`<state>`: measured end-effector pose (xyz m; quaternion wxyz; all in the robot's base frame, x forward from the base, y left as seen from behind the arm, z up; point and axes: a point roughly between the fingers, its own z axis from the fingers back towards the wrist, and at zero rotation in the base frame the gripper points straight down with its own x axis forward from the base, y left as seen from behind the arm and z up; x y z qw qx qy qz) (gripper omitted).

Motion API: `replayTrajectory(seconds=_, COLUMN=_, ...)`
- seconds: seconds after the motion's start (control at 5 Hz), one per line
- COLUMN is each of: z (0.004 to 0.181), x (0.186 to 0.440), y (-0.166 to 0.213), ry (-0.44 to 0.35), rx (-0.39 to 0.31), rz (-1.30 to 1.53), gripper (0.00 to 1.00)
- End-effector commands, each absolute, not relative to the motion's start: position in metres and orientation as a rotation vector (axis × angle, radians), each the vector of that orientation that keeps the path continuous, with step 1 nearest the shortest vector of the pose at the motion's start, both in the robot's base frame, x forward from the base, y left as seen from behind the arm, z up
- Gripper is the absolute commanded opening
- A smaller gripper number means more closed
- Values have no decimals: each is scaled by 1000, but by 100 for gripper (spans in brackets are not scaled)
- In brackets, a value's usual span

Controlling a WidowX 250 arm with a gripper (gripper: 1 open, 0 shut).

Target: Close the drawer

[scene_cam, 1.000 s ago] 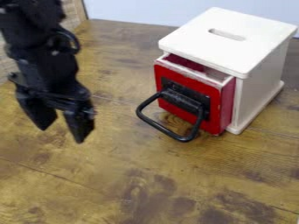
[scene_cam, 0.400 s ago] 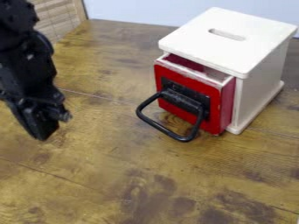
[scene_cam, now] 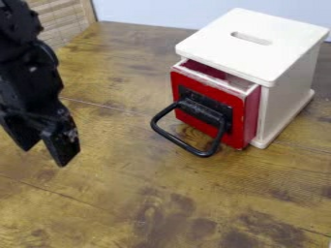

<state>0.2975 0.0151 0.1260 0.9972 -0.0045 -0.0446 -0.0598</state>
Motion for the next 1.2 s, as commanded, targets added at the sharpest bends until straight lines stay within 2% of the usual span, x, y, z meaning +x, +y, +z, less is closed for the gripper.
replayTrajectory(seconds=0.0, z=153, x=311, y=15, ry=-167, rx=1, rz=-147, gripper=100)
replayTrajectory(seconds=0.2, z=147, x=312, y=10, ry=-155, rx=-4, rz=-168, gripper=100)
replayTrajectory(seconds=0.4, z=131, x=305, y=17, ry=-160, rx=-6, rz=-194, gripper=100)
replayTrajectory(seconds=0.6, z=123, x=301, y=28, ry=-151, rx=-3, rz=-186, gripper=100)
replayTrajectory(seconds=0.8, z=132, x=305, y=46, ry=-144, rx=-2, rz=-156, gripper=100)
replayTrajectory(seconds=1.0, z=151, x=312, y=52, ry=-150, rx=8, rz=-88, gripper=100)
